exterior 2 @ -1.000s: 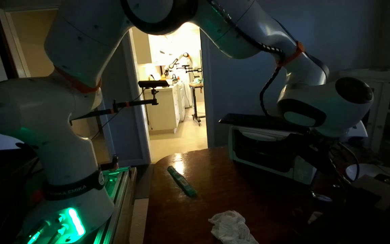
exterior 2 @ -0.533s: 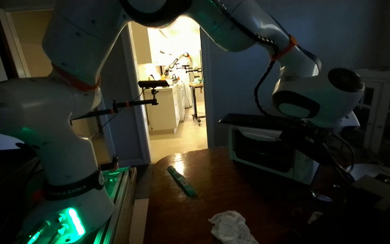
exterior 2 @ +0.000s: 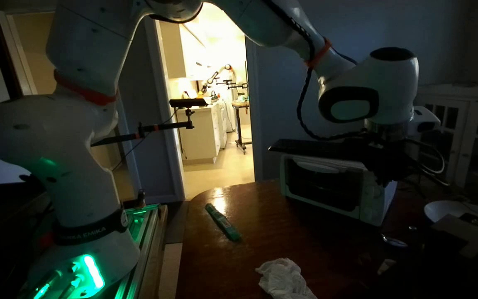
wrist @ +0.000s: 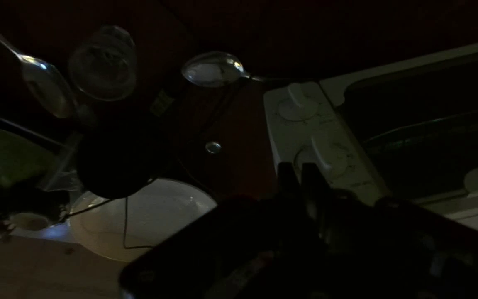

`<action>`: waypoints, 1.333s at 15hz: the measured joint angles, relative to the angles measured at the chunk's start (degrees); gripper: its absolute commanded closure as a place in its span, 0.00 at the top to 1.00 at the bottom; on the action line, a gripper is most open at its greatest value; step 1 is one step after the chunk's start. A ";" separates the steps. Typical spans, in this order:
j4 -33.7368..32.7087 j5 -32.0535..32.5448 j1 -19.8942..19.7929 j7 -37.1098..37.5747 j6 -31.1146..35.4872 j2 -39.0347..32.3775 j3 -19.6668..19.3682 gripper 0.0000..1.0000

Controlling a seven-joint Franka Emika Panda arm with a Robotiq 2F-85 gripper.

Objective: Turn the top knob to the left.

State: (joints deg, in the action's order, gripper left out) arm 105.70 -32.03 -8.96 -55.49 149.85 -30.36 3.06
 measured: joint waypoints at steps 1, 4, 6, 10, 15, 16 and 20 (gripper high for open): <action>1.63 3.83 1.17 3.98 0.69 1.58 -1.38 0.49; 6.24 15.31 3.82 16.83 0.91 6.65 -4.33 0.71; 8.90 20.99 4.54 23.38 0.90 9.85 -4.89 0.87; 13.57 23.42 4.49 28.79 0.90 15.60 -3.57 1.00; 19.17 23.70 5.21 37.69 0.80 21.43 -2.39 1.00; 20.16 24.52 5.47 39.97 0.79 22.37 -2.47 1.00; 22.60 27.22 6.19 45.37 0.79 24.64 -2.86 1.00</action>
State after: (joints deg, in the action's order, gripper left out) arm 128.30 -4.81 -2.78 -10.13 150.65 -5.72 0.19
